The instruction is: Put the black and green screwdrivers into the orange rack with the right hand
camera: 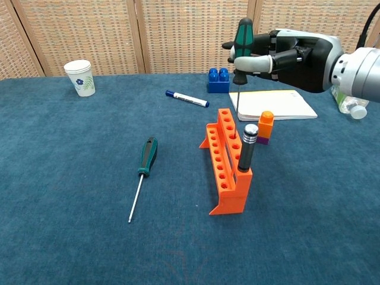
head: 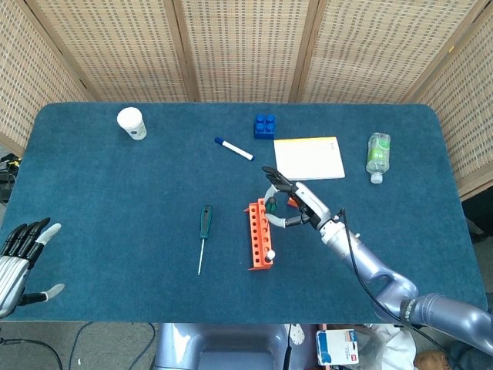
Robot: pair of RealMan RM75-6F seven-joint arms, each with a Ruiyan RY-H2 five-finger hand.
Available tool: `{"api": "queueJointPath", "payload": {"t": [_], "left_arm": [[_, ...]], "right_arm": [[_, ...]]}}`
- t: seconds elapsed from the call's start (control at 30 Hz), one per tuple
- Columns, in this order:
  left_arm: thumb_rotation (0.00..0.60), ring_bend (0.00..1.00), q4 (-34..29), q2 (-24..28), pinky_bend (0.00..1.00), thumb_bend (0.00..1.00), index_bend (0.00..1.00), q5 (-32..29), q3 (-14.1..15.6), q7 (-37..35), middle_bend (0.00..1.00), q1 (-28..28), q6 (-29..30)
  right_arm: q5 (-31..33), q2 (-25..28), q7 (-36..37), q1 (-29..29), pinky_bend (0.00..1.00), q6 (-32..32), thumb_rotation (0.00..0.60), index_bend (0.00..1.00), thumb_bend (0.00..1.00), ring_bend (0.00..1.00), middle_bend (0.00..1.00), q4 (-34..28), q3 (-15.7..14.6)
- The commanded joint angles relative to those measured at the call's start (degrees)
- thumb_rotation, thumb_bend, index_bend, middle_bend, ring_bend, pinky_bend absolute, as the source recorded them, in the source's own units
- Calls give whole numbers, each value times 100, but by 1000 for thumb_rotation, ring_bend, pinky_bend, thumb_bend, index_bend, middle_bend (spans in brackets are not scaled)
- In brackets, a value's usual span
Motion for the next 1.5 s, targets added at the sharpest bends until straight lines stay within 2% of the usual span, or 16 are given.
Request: {"api": "queueJointPath", "payload": {"t": [0.03, 0.53, 1.23, 1.5], "left_arm": [[600, 0, 4, -2, 0, 0, 0, -9, -1, 0, 0, -4, -11], [600, 0, -17, -42, 0, 0, 0, -54, -4, 114, 0, -40, -101], [600, 0, -30, -54, 0, 0, 0, -104, -10, 149, 0, -66, -157], [600, 0, -25, -47, 0, 0, 0, -132, -19, 123, 0, -77, -173]], "right_arm": [[-11, -34, -5, 12, 0, -1, 600, 669, 434, 0, 11, 51, -36], [-321, -219, 4, 30, 0, 131, 600, 671, 438, 0, 11, 491, -396], [-379, -515, -712, 100, 0, 191, 600, 671, 459, 0, 12, 847, -630], [-299, -551, -663, 162, 0, 47, 600, 671, 459, 0, 11, 917, -657]]}}
